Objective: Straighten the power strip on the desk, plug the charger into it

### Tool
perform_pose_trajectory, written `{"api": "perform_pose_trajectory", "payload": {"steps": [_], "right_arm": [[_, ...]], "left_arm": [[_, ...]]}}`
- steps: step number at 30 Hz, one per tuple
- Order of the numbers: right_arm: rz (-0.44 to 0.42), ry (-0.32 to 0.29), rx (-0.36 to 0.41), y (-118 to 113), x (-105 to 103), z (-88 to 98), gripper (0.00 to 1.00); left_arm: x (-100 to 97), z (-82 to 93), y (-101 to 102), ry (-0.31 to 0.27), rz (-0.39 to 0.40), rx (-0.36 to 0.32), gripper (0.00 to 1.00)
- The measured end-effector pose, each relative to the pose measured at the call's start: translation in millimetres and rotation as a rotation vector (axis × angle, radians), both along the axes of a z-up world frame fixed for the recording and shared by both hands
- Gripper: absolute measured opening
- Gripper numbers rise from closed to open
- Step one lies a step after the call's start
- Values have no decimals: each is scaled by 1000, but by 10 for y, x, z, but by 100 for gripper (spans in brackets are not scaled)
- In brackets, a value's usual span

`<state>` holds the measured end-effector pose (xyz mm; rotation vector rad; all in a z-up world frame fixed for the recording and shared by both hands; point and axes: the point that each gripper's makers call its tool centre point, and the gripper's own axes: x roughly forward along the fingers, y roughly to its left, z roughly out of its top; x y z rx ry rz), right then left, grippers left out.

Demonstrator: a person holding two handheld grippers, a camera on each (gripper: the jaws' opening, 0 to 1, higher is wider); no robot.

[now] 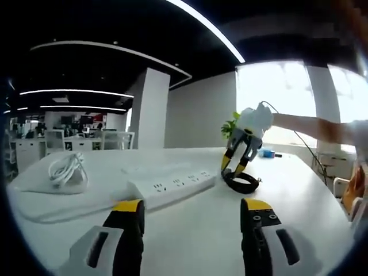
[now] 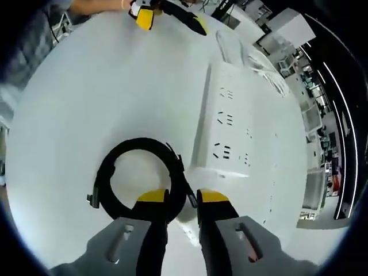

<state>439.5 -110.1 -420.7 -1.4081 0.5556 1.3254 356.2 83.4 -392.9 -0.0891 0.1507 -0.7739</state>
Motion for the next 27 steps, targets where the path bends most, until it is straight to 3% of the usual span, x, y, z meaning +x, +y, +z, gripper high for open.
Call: {"api": "perform_pose_trajectory", "payload": {"steps": [11,27], "right_arm": [[17,56,-58,39,-10,-80,15],[87,58,-128,91,-48,-163,13]], "left_arm": [[10,-9,5,4,-2,-14,69],[10,-44,9,14,-1,-13,68]]}}
